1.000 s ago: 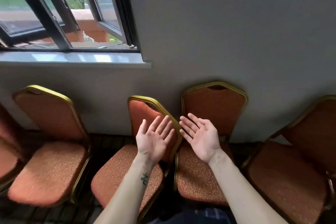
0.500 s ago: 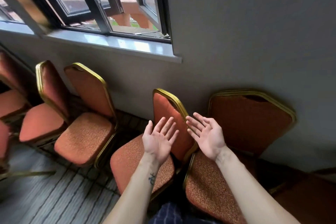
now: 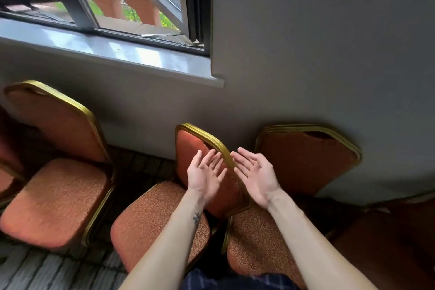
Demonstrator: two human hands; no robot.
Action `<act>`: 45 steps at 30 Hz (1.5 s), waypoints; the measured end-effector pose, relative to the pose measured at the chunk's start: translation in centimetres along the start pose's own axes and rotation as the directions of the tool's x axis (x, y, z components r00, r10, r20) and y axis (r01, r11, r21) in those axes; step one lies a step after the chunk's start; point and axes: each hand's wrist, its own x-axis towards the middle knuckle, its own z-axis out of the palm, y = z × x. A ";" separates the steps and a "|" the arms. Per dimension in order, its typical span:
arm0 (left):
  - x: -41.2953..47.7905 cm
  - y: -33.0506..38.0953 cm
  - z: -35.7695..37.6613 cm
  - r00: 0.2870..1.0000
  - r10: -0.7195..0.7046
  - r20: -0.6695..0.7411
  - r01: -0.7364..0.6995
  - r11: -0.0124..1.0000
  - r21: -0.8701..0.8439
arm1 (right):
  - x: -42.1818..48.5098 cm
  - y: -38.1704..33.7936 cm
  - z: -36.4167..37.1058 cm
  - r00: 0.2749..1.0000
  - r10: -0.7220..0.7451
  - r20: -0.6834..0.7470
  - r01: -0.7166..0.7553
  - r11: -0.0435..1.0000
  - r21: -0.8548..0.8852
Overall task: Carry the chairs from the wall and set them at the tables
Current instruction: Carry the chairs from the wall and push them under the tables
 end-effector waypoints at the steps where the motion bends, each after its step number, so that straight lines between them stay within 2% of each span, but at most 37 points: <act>1: 0.3 0.2 0.0 1.000 -0.014 -0.002 0.014 1.000 0.005 | 0.1 0.0 0.1 1.000 0.002 -0.012 -0.002 1.000 0.001; 7: 2.2 0.4 -0.4 0.998 -0.023 -0.063 0.023 1.000 -0.002 | 1.3 0.0 -0.3 0.999 0.030 -0.045 -0.030 0.999 -0.015; 10: 3.1 -0.1 -0.1 0.998 -0.041 -0.038 0.040 0.999 -0.025 | 2.1 0.0 -0.9 0.999 0.037 -0.038 -0.037 0.999 -0.016; 18: 2.2 -0.8 0.7 0.996 0.000 -0.089 0.006 0.998 0.061 | 2.1 -0.3 -1.7 0.994 0.092 0.064 -0.090 0.995 -0.035; 23: -0.8 -1.1 0.5 0.977 0.110 -0.182 -0.084 0.986 0.146 | 1.9 -0.8 -1.6 0.979 0.138 0.149 -0.132 0.990 -0.046; 25: -2.0 -1.2 0.1 0.956 0.184 -0.228 -0.132 0.965 0.226 | 2.0 -0.9 -1.2 0.971 0.148 0.187 -0.139 0.989 -0.059; 30: -6.4 -1.2 -1.5 0.886 0.335 -0.321 -0.256 0.930 0.264 | 1.2 -0.4 1.7 0.915 0.224 0.335 -0.190 0.973 -0.133; 34: -10.9 -1.3 -2.9 0.794 0.458 -0.400 -0.372 0.886 0.276 | -0.5 1.3 5.4 0.826 0.311 0.470 -0.233 0.948 -0.216; 38: -15.1 -1.2 -5.0 0.687 0.573 -0.447 -0.384 0.809 0.446 | -2.7 3.2 8.7 0.739 0.382 0.555 -0.258 0.922 -0.290; 41: -17.6 -1.1 -6.8 0.521 0.624 -0.582 -0.349 0.778 0.522 | -4.3 4.7 11.0 0.681 0.422 0.599 -0.235 0.900 -0.367; 45: -19.4 -1.5 -8.8 0.287 0.740 -0.608 -0.184 0.666 0.723 | -6.5 7.3 14.0 0.610 0.459 0.646 -0.148 0.867 -0.476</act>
